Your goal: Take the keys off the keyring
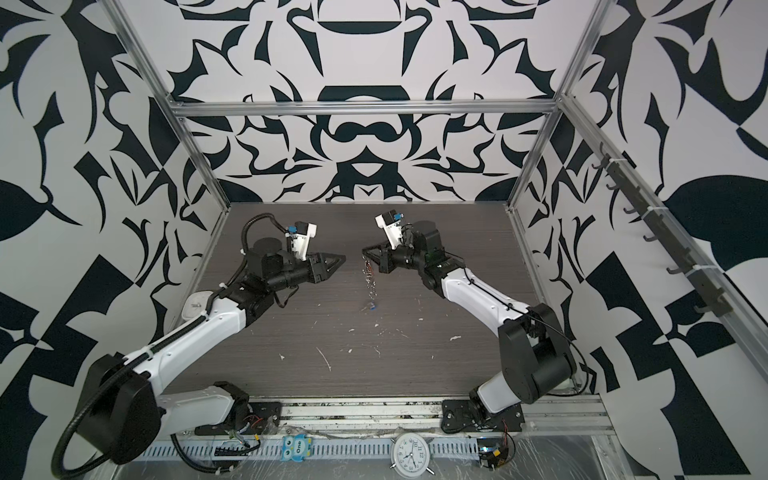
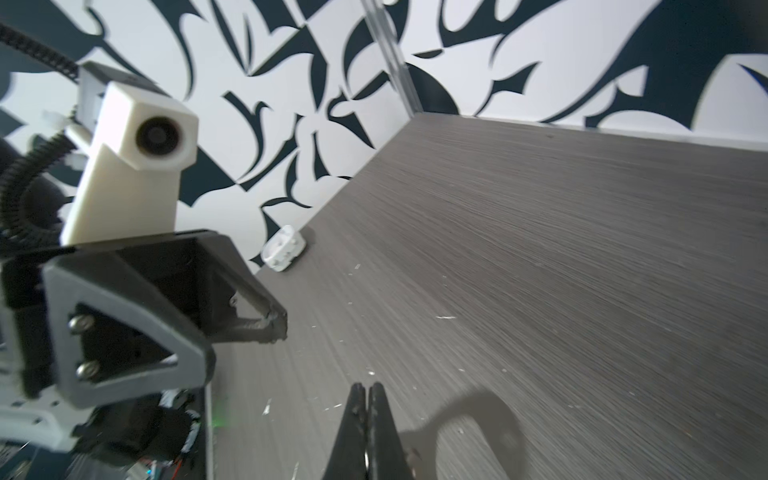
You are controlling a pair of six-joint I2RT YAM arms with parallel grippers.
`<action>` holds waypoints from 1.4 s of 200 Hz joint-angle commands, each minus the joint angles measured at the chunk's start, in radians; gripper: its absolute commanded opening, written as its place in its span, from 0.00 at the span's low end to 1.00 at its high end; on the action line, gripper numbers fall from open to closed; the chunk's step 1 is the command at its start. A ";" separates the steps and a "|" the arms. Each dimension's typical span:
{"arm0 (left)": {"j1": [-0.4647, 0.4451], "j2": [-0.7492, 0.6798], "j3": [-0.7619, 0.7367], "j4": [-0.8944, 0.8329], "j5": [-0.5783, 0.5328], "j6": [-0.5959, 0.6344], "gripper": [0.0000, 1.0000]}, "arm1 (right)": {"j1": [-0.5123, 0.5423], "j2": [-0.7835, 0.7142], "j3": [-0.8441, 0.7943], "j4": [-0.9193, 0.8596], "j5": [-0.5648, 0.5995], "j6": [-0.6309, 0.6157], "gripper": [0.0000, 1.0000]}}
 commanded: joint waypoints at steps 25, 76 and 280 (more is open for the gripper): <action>-0.007 -0.051 -0.026 0.005 0.007 0.040 0.34 | 0.014 -0.065 -0.018 0.114 -0.153 0.058 0.00; -0.018 -0.100 -0.082 0.123 0.114 0.031 0.23 | 0.023 -0.094 -0.057 0.301 -0.204 0.205 0.00; -0.066 -0.251 -0.110 0.202 0.186 0.000 0.17 | 0.148 -0.185 -0.055 0.443 -0.209 0.312 0.00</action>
